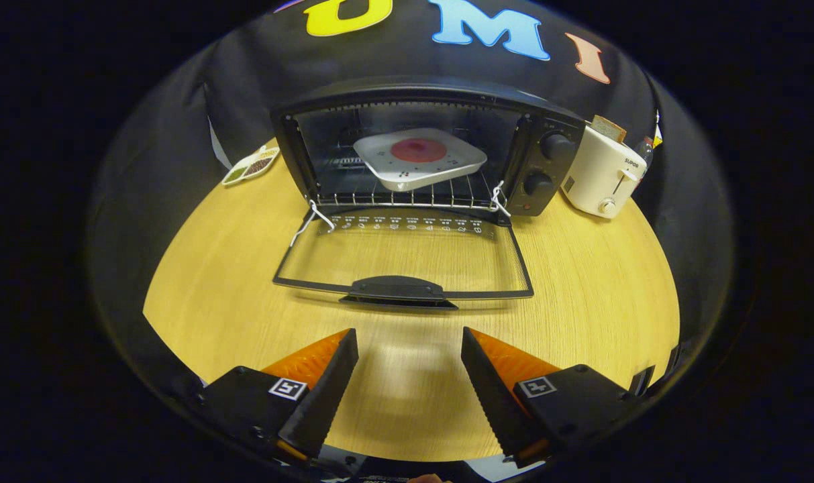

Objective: Open the toaster oven, put the food inside, and close the toaster oven door.

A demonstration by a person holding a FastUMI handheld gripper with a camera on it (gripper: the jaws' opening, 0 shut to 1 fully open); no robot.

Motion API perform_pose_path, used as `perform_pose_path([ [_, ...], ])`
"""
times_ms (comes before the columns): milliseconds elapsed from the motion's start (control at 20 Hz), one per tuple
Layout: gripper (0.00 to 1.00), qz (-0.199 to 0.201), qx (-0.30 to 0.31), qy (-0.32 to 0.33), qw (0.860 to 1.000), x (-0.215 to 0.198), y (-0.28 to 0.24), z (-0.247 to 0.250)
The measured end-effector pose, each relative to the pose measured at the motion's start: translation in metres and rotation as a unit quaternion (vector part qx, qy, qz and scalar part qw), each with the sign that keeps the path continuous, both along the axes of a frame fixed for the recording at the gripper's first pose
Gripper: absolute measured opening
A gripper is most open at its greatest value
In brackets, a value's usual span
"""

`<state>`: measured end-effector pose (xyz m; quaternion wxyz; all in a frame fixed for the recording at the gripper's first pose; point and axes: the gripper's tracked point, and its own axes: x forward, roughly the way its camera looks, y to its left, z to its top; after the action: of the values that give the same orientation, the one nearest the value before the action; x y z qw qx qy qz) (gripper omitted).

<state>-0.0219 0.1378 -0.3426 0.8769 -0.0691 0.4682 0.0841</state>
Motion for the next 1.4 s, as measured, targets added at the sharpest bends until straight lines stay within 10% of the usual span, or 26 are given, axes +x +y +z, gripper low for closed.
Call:
perform_pose_path([
  [900, 0.99, -0.030, -0.011, 0.044, 0.999, 0.033, 0.003, -0.025],
  [1400, 0.99, 0.005, -0.019, -0.043, 0.999, 0.049, 0.009, 0.053],
])
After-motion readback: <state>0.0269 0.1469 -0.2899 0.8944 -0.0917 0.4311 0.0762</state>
